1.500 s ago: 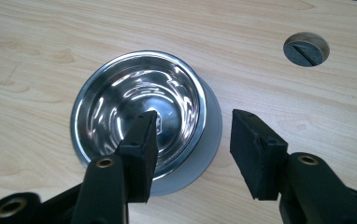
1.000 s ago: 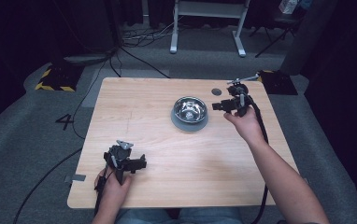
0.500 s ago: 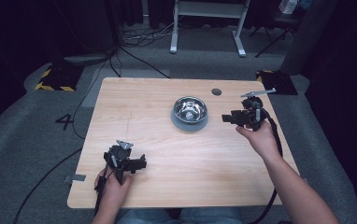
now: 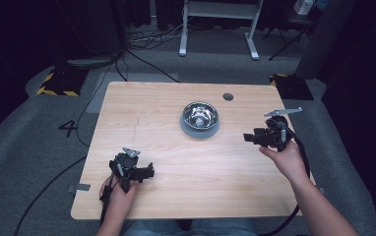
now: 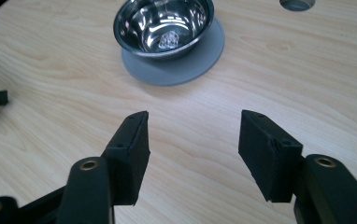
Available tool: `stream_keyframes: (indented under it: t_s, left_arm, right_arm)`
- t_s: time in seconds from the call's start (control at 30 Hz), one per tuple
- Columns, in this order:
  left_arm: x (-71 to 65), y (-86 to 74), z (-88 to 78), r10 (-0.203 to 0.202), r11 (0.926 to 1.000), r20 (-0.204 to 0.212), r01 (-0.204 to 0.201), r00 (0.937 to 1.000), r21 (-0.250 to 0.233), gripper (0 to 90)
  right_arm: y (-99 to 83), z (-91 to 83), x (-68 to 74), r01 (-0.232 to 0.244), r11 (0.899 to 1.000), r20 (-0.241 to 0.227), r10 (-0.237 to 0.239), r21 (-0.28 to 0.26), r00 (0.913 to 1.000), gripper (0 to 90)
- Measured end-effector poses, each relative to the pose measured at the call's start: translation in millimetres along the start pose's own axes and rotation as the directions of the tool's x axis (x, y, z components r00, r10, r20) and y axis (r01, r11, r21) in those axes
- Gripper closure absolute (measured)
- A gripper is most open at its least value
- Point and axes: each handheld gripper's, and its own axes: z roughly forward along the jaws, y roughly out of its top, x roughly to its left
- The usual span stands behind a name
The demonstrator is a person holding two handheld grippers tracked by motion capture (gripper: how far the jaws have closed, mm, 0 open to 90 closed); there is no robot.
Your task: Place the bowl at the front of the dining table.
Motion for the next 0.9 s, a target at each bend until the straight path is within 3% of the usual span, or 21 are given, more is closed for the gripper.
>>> stream_keyframes:
  t_s: [0.2, 0.57, 0.9]
  left_arm:
    - [0.0, 0.0, 0.0, 0.000, 1.0000, 0.000, 0.000, 1.0000, 0.000, 0.4]
    - [0.0, 0.1, 0.1, 0.001, 1.0000, -0.001, -0.001, 1.0000, -0.001, 0.3]
    - [-0.1, 0.0, 0.0, 0.000, 1.0000, -0.001, 0.000, 1.0000, 0.000, 0.4]
  right_arm:
    - [-17.4, -1.2, -0.8, -0.010, 1.000, 0.010, 0.009, 0.022, 0.9999, 40.4]
    - [-62.9, 5.4, -7.1, -0.071, 0.994, 0.004, 0.071, 0.084, 0.9975, 38.2]
    - [-93.8, 12.5, -9.3, -0.065, 0.995, 0.013, 0.064, 0.081, 0.9979, 37.3]
